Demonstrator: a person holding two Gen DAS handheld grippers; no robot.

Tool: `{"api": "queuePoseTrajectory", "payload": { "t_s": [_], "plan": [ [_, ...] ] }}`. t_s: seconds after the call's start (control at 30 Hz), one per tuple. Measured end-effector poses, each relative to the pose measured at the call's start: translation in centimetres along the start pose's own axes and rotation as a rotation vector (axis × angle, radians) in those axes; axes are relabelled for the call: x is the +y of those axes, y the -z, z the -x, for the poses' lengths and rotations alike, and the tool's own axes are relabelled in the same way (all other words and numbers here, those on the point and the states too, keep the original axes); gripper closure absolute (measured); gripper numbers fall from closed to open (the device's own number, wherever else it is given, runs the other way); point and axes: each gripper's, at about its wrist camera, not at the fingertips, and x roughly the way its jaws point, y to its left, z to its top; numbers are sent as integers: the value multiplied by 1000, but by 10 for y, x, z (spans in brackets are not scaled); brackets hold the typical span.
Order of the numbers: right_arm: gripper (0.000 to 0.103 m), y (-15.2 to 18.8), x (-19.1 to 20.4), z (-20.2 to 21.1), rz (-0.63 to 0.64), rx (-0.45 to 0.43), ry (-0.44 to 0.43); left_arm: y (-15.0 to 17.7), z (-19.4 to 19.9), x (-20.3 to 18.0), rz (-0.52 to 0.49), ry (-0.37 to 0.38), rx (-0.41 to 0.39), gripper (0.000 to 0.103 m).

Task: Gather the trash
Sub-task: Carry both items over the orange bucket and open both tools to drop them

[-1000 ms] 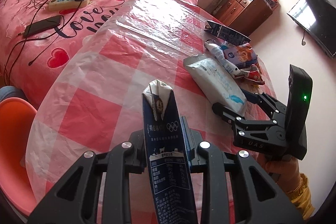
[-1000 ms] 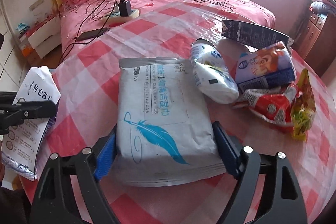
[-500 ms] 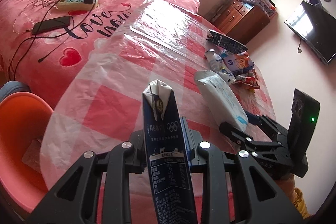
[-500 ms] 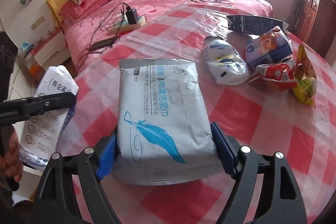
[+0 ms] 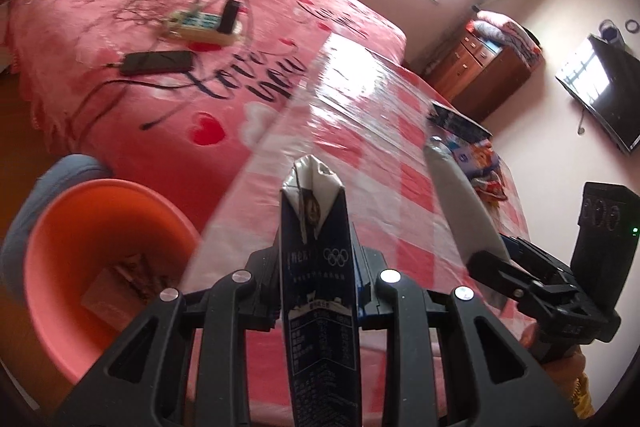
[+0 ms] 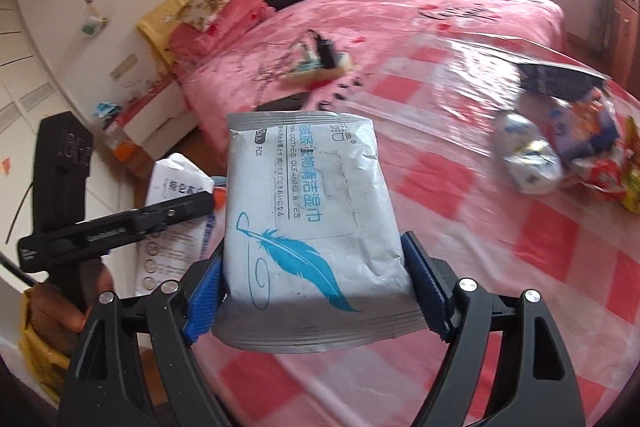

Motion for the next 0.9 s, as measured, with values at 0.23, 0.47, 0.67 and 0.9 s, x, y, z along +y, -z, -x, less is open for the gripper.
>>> {"api": "queuePoseTrajectory", "payload": {
  "t_s": [0.23, 0.47, 0.67, 0.9],
  "plan": [
    [23, -12, 58, -30, 84, 50, -101, 3, 24, 53, 87, -71, -33, 75],
    [22, -17, 107, -68, 159, 119, -172, 8, 40, 106, 175, -143, -65, 75],
    [19, -15, 139, -99, 223, 169, -193, 17, 36, 140, 235, -175, -55, 75],
    [12, -16, 136, -108, 205, 141, -207, 33, 22, 174, 298, -326, 3, 41]
  ]
}}
